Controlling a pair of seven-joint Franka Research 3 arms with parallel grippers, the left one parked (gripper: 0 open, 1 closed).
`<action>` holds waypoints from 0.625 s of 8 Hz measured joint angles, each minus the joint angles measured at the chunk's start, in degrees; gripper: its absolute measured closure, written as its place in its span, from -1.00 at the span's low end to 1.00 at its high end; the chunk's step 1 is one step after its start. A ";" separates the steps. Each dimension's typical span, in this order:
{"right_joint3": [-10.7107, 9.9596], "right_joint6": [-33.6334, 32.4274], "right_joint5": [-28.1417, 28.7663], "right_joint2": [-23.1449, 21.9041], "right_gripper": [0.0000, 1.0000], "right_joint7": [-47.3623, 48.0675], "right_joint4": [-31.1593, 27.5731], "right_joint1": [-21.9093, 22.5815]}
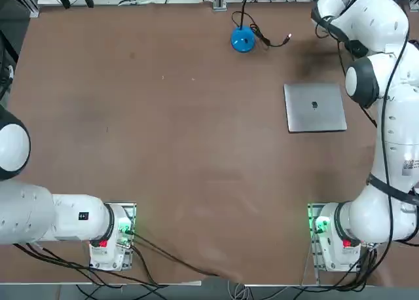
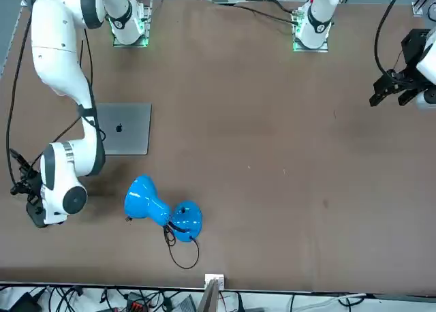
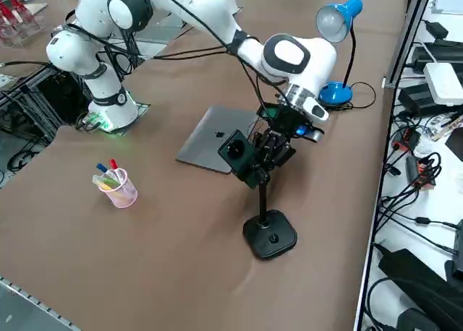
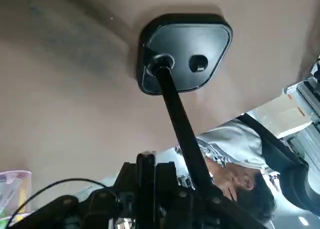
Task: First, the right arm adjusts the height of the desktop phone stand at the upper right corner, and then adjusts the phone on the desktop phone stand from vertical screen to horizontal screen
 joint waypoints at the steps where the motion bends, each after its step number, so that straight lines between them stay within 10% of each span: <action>1: 0.00 0.23 0.34 -0.13 0.66 0.00 0.06 -0.06; 5: 0.22 0.78 3.72 -0.41 0.66 -0.05 1.81 -0.54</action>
